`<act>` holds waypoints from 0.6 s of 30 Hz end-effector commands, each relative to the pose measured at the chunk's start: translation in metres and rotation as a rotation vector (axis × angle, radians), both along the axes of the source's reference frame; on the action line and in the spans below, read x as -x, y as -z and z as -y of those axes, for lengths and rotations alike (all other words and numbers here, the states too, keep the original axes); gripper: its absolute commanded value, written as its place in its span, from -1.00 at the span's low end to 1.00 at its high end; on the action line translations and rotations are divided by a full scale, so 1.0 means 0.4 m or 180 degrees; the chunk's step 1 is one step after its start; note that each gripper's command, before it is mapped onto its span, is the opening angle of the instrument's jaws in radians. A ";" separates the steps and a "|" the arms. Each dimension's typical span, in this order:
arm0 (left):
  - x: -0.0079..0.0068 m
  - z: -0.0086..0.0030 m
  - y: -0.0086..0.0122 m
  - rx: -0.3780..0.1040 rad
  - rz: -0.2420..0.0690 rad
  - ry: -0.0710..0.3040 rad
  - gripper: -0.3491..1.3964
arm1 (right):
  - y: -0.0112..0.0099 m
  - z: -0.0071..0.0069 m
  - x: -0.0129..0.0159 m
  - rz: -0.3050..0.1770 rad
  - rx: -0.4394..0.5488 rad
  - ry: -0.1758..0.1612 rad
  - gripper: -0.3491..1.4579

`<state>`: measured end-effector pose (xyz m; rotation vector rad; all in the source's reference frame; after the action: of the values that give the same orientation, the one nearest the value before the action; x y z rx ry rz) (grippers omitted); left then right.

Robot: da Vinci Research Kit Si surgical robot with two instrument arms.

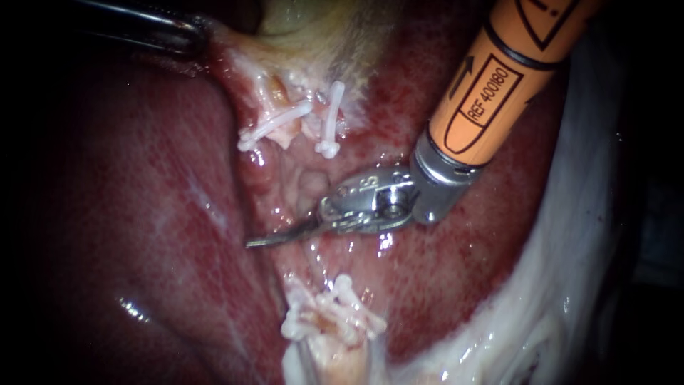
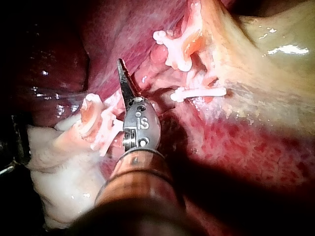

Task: Go back from the cut right tube

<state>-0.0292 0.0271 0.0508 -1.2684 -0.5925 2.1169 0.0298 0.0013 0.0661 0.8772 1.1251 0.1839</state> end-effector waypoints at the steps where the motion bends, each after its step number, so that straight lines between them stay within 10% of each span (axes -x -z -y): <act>1: -0.0001 0.0000 0.0000 0.0001 0.0000 0.0000 -1.00 | 0.0003 -0.0001 -0.0005 0.0009 -0.0026 -0.0056 0.50; 4: -0.0002 0.0000 -0.0001 0.0001 0.0001 -0.0002 -1.00 | 0.0003 -0.0002 -0.0014 -0.0029 -0.0113 -0.0253 0.95; 18: -0.0006 -0.0001 -0.0006 0.0002 0.0001 -0.0004 -1.00 | 0.0057 0.0012 0.0053 0.0041 -0.0147 -0.0482 0.99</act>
<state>-0.0289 0.0271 0.0511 -1.2687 -0.5916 2.1182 0.0270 0.0008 0.0630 0.8097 1.1698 0.3548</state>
